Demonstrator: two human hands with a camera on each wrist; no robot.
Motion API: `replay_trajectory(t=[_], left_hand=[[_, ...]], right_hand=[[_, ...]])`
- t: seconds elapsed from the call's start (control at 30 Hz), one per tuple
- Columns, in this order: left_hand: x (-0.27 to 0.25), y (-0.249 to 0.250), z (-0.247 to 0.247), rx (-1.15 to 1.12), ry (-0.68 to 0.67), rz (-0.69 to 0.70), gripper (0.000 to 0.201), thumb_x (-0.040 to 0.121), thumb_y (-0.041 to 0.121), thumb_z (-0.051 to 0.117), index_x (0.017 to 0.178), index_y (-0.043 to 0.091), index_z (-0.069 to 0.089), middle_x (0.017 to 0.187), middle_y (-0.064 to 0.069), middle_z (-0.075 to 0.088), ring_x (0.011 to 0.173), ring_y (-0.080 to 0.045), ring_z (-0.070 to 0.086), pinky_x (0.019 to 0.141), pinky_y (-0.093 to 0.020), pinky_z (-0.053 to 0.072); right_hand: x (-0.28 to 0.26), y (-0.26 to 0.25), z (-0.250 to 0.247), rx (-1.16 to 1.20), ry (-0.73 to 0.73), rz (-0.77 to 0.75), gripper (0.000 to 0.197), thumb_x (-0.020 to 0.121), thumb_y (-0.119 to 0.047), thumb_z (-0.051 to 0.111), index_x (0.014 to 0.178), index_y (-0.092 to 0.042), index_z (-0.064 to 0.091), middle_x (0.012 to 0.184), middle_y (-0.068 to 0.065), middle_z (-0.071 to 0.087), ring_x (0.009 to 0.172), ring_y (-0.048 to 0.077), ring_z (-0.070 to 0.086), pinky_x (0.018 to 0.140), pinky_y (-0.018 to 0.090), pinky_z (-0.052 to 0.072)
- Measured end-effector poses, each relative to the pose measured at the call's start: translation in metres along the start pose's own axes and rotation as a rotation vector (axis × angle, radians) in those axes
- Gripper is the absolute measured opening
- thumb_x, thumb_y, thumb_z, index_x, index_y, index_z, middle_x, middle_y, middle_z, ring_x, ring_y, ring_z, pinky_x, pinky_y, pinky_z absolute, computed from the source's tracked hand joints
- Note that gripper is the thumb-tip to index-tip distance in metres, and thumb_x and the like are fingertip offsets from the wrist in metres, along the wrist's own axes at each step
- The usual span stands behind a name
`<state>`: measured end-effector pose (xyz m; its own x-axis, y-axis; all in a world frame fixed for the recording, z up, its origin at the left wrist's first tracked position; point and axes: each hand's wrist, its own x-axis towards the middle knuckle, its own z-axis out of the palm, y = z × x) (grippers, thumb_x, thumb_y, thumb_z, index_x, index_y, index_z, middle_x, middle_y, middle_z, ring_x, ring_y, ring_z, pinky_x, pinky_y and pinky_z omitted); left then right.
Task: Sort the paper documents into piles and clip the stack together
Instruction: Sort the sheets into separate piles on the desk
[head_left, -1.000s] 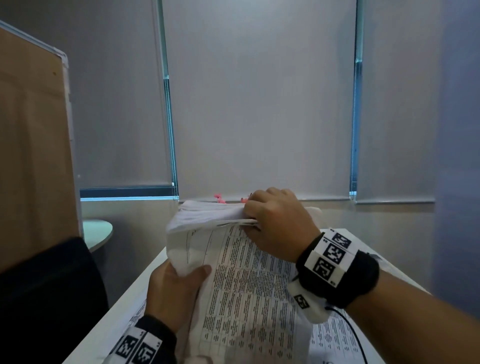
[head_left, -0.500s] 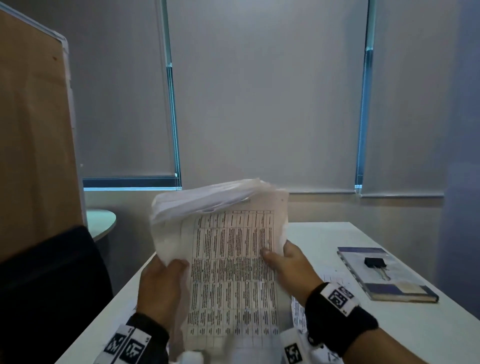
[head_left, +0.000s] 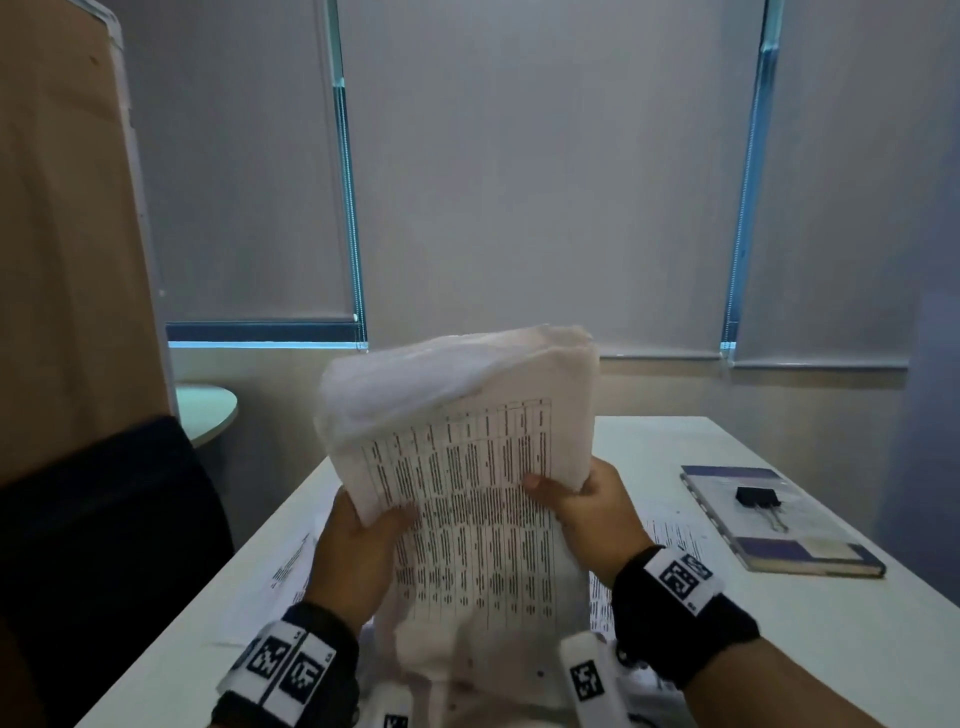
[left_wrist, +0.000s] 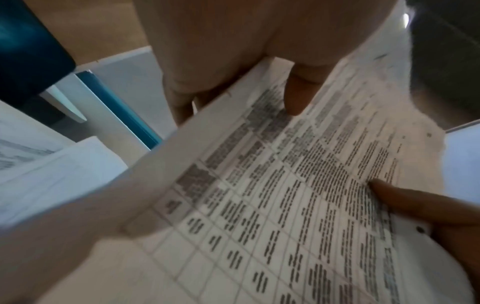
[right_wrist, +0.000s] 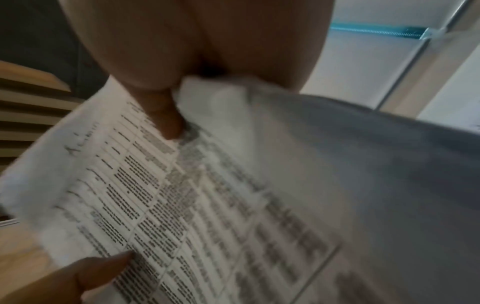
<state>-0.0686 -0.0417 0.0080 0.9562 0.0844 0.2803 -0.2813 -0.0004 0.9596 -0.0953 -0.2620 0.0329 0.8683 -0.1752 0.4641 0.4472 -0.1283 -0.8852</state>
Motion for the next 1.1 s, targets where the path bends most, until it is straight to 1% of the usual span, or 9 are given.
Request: replay_trajectory(t=[0.1, 0.23, 0.33, 0.47, 0.63, 0.73, 0.87, 0.97, 1.1], left_hand=[[0.009, -0.004, -0.004, 0.119, 0.099, -0.047, 0.061, 0.079, 0.032, 0.082, 0.132, 0.019, 0.055, 0.128, -0.004, 0.066, 0.119, -0.028, 0.063, 0.095, -0.044, 0.051], [0.0, -0.012, -0.006, 0.051, 0.206, -0.288, 0.106, 0.073, 0.026, 0.088, 0.157, 0.018, 0.023, 0.151, -0.015, 0.046, 0.133, -0.035, 0.05, 0.107, -0.05, 0.043], [-0.013, -0.028, 0.005, -0.383, -0.014, -0.5, 0.073, 0.066, 0.019, 0.077, 0.135, 0.007, 0.057, 0.12, -0.016, 0.073, 0.113, -0.037, 0.065, 0.095, -0.05, 0.052], [-0.023, -0.042, 0.019, -0.656, -0.091, -0.523, 0.057, 0.078, 0.003, 0.057, 0.135, 0.006, 0.056, 0.125, -0.024, 0.069, 0.12, -0.044, 0.061, 0.107, -0.06, 0.043], [-0.004, -0.036, -0.006, -0.593, 0.016, -0.459, 0.047, 0.082, 0.002, 0.056, 0.129, -0.001, 0.059, 0.12, -0.027, 0.069, 0.11, -0.046, 0.066, 0.1, -0.065, 0.048], [0.008, -0.025, -0.031, -0.35, 0.144, -0.196, 0.023, 0.091, -0.008, 0.055, 0.111, 0.001, 0.065, 0.095, -0.01, 0.078, 0.089, -0.034, 0.071, 0.071, -0.04, 0.061], [0.018, -0.012, -0.06, -0.225, 0.167, -0.071, 0.026, 0.089, -0.008, 0.061, 0.114, -0.003, 0.065, 0.107, -0.015, 0.075, 0.099, -0.035, 0.071, 0.071, -0.033, 0.059], [0.02, 0.001, -0.065, -0.161, 0.112, -0.034, 0.018, 0.091, -0.006, 0.06, 0.098, 0.007, 0.071, 0.088, -0.003, 0.08, 0.087, -0.026, 0.073, 0.068, -0.032, 0.058], [0.026, 0.008, -0.062, -0.087, 0.049, -0.045, 0.014, 0.093, 0.001, 0.063, 0.102, 0.009, 0.071, 0.092, -0.006, 0.08, 0.091, -0.03, 0.074, 0.082, -0.039, 0.056]], right_hand=[[0.006, -0.007, -0.001, 0.021, 0.068, 0.013, 0.012, 0.088, -0.01, 0.068, 0.099, -0.013, 0.072, 0.092, 0.004, 0.077, 0.087, 0.022, 0.072, 0.081, 0.04, 0.058], [0.012, -0.01, 0.001, 0.302, 0.215, 0.097, 0.017, 0.088, -0.005, 0.068, 0.105, -0.005, 0.071, 0.097, 0.014, 0.076, 0.092, 0.033, 0.072, 0.087, 0.052, 0.056], [0.012, -0.009, 0.009, 0.508, 0.289, 0.18, 0.026, 0.088, -0.008, 0.068, 0.114, -0.005, 0.068, 0.106, 0.016, 0.073, 0.102, 0.038, 0.068, 0.092, 0.053, 0.054], [0.009, -0.002, 0.015, 0.587, 0.319, 0.27, 0.028, 0.091, -0.019, 0.066, 0.118, -0.011, 0.066, 0.109, 0.011, 0.074, 0.103, 0.034, 0.068, 0.096, 0.054, 0.051], [0.005, 0.0, -0.004, 0.503, 0.22, 0.331, 0.017, 0.088, -0.003, 0.063, 0.104, -0.008, 0.068, 0.09, 0.007, 0.074, 0.087, 0.028, 0.068, 0.08, 0.042, 0.057], [0.009, 0.001, -0.032, 0.449, 0.221, 0.318, 0.022, 0.087, -0.002, 0.059, 0.109, -0.002, 0.064, 0.1, 0.012, 0.074, 0.091, 0.031, 0.069, 0.082, 0.043, 0.056], [0.013, 0.006, -0.065, 0.287, 0.069, 0.353, 0.037, 0.08, -0.004, 0.066, 0.116, -0.009, 0.061, 0.111, 0.016, 0.069, 0.095, 0.032, 0.066, 0.09, 0.049, 0.05], [0.014, -0.006, -0.067, 0.031, -0.112, 0.309, 0.044, 0.067, -0.013, 0.078, 0.11, -0.006, 0.067, 0.109, 0.015, 0.073, 0.098, 0.035, 0.069, 0.093, 0.05, 0.053], [0.025, -0.016, -0.067, 0.202, -0.164, 0.354, 0.051, 0.065, -0.014, 0.072, 0.113, 0.001, 0.066, 0.112, 0.023, 0.07, 0.096, 0.037, 0.07, 0.087, 0.049, 0.057]])
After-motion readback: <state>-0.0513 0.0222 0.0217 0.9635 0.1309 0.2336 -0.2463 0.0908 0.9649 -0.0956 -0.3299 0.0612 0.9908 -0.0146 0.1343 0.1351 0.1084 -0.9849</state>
